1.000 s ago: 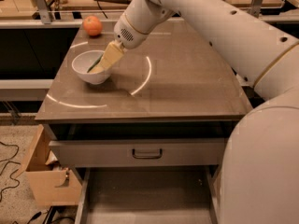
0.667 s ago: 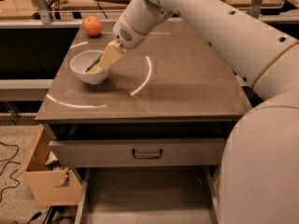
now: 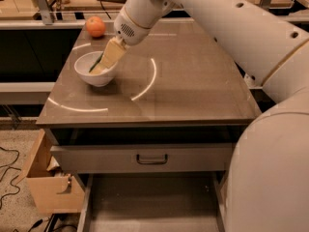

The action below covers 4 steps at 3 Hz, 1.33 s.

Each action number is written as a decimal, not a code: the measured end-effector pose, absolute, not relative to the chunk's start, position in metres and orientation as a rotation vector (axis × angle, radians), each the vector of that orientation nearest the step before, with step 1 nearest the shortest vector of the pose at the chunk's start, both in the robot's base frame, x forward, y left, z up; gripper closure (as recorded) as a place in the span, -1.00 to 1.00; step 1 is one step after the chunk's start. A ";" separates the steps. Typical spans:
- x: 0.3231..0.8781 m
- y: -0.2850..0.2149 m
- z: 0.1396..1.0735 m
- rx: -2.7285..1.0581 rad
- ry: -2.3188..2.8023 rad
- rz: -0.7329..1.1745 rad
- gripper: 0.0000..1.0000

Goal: Pick sponge from white bowl and place on counter

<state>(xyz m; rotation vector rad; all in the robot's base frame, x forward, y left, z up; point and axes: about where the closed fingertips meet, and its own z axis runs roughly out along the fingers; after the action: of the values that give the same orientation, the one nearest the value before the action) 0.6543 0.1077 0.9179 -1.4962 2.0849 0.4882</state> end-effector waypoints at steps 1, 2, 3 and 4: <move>0.651 0.105 0.948 -1.523 2.073 0.384 1.00; 0.651 0.098 0.969 -1.525 2.068 0.322 1.00; 0.650 0.082 0.984 -1.511 2.034 0.324 1.00; 0.649 0.053 0.995 -1.466 1.981 0.375 1.00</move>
Offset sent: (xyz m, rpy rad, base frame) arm -0.0029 -0.0226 0.0815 -0.1238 -0.1383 -0.0309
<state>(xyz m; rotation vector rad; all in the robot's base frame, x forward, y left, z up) 0.6486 0.0535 0.9949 -1.4663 1.9810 0.3753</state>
